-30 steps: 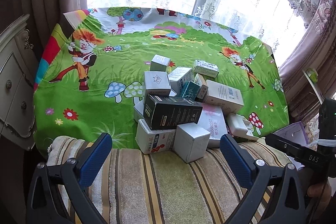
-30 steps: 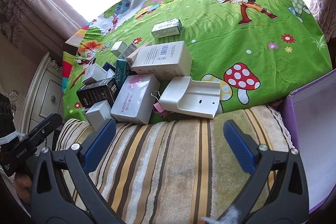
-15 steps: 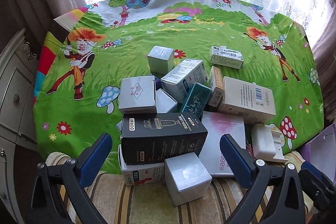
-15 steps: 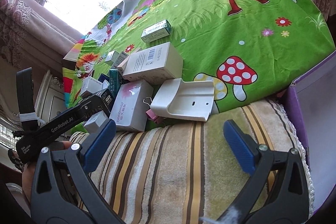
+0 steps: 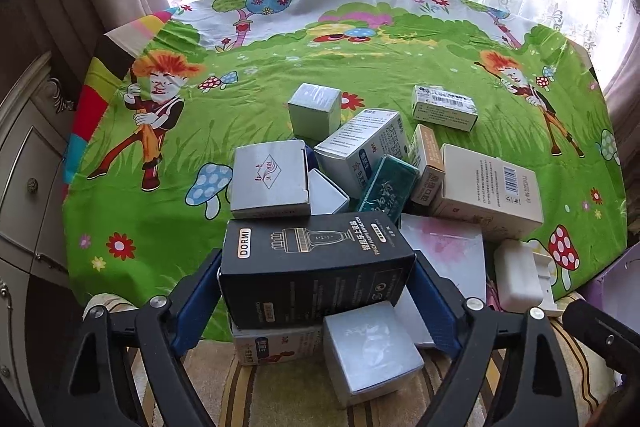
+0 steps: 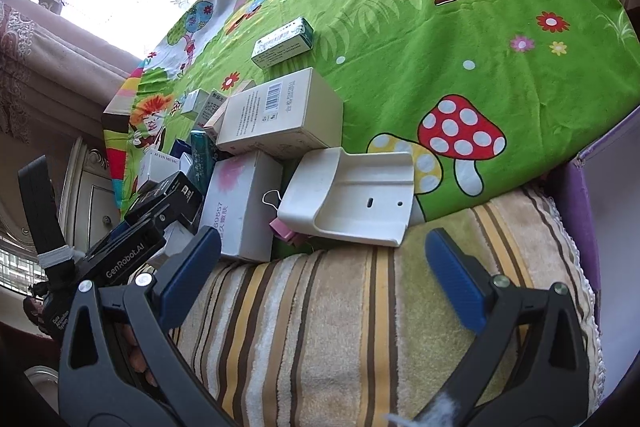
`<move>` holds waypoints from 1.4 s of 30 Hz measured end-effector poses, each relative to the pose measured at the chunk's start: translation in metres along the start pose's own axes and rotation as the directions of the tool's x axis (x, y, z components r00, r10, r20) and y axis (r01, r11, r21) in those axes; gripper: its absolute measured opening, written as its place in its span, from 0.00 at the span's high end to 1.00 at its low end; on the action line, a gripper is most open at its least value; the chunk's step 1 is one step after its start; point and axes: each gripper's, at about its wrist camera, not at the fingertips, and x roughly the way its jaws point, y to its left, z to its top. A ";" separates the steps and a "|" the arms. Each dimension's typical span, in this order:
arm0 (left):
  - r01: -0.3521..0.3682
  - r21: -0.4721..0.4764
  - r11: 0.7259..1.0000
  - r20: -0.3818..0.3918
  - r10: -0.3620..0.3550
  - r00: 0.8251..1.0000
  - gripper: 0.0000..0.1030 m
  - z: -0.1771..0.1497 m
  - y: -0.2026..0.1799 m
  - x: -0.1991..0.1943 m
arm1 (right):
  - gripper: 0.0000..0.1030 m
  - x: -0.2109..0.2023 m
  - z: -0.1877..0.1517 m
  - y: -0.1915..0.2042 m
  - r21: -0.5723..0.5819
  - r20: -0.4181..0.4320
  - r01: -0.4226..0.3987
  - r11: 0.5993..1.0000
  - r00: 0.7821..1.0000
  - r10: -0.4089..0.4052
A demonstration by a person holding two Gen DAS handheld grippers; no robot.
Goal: Organize rigid objects
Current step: 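Reach the left tool to the black box and grasp it, then grasp the white plastic holder with the right tool while the left tool holds the black box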
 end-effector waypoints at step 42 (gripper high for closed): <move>0.168 -0.104 0.980 0.257 -0.137 0.957 0.14 -0.035 0.041 -0.059 | 0.15 0.060 0.026 0.024 -0.033 -0.075 0.300 0.953 0.950 -0.302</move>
